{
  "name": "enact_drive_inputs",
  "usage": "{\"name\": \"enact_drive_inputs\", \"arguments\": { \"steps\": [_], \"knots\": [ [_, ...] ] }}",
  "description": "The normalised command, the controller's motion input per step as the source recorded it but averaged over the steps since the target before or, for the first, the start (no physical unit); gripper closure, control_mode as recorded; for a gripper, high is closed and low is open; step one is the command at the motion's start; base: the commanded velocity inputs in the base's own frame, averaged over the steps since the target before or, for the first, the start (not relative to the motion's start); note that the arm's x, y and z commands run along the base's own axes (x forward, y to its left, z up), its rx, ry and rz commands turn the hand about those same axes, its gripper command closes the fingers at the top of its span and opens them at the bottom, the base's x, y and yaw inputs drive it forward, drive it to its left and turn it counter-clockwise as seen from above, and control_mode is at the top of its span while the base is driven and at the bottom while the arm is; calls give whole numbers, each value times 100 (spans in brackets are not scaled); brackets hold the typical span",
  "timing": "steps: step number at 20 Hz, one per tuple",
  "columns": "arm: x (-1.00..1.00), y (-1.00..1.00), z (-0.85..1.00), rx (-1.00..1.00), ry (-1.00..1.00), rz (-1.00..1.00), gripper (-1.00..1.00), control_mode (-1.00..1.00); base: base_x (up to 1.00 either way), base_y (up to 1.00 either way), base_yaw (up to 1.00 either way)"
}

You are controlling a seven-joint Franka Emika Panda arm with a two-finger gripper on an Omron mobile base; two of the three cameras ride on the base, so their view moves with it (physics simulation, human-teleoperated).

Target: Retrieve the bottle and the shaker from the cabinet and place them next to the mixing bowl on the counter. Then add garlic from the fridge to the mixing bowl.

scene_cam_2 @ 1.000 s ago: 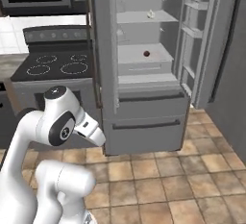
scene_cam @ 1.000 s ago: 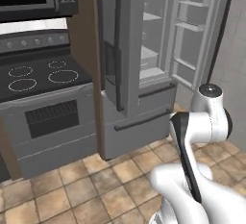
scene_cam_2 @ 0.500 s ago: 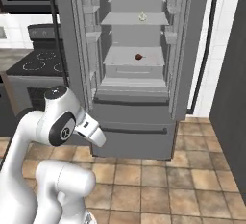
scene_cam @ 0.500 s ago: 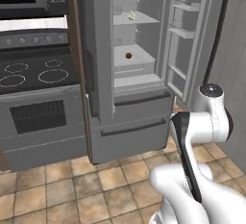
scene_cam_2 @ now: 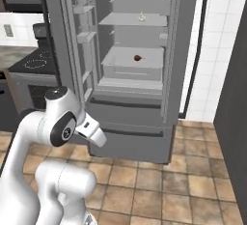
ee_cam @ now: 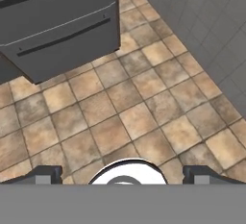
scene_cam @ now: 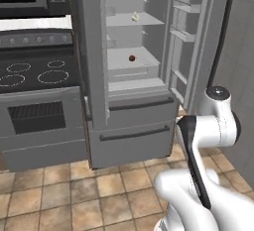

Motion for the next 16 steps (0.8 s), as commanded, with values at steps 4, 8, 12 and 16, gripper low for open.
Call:
{"name": "enact_drive_inputs", "arguments": {
  "steps": [4,8,12,16],
  "knots": [
    [0,0,0,0,0,0,-100,100,20,0,11],
    [0,0,0,0,0,0,-100,100,58,-1,21],
    [0,0,0,0,0,0,-100,100,71,-33,14],
    [0,0,0,0,0,0,-100,100,63,-19,2]
  ]
}}
